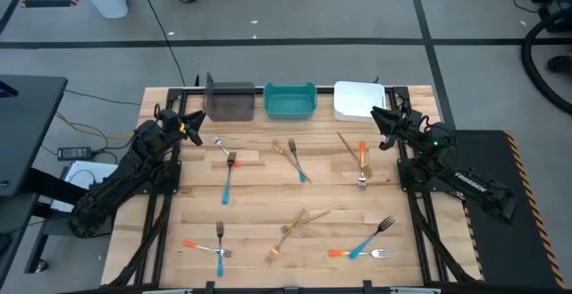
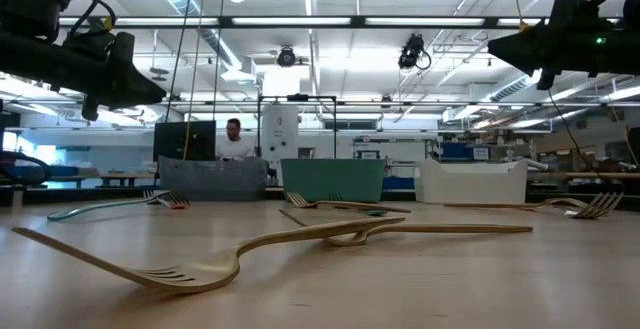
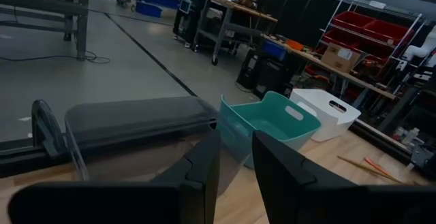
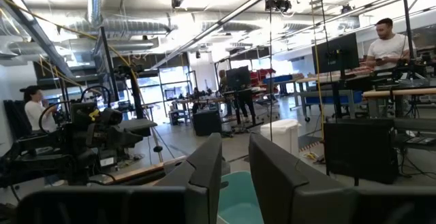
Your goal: Sort silverware by color (type)
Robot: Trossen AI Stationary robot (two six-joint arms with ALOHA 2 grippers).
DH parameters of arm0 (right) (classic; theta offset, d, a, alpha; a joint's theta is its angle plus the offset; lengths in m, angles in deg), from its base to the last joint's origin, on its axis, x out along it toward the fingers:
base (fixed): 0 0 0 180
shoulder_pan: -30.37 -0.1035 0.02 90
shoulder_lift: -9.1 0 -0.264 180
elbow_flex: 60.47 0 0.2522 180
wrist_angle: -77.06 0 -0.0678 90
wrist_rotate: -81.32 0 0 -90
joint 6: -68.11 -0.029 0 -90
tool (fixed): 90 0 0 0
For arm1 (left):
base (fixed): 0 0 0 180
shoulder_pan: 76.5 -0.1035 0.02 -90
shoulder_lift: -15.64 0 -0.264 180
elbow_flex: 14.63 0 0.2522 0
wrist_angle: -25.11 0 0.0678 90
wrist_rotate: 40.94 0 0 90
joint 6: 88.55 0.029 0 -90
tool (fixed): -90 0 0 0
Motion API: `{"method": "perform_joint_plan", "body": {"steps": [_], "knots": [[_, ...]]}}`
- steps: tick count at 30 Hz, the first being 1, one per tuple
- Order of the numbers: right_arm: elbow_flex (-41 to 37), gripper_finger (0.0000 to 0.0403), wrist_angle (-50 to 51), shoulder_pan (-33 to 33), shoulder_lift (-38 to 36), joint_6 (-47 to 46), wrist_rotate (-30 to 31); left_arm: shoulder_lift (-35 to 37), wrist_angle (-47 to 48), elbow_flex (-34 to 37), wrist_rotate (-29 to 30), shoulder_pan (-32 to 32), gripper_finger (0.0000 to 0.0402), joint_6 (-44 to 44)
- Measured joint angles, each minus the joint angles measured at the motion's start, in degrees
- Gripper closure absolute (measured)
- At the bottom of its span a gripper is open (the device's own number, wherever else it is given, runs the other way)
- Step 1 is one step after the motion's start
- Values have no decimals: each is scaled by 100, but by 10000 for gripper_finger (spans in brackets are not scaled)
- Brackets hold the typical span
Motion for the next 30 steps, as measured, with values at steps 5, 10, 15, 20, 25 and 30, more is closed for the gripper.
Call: {"method": "perform_joint_plan", "body": {"steps": [5, 10, 15, 20, 25, 30], "knots": [[0, 320, 0, 1, 0, 0, -2, 0, -114, 0, 0, 0, 306, -98], [0, 320, -3, 0, 0, -51, -1, 0, -113, 0, 0, 2, 306, -682], [0, 320, -109, 0, 0, -772, 452, 0, -129, 0, 0, 2, 306, -812], [0, 320, -599, 0, 0, -1685, 1326, 0, -130, 0, -2, 2, 306, -1457], [0, 320, -1036, 0, 0, -1784, 1462, 0, -134, 0, -9, 2, 306, -1659], [-2, 320, -1012, 0, 0, -1909, 1480, 0, -134, 0, -3, 2, 306, -1652]]}}
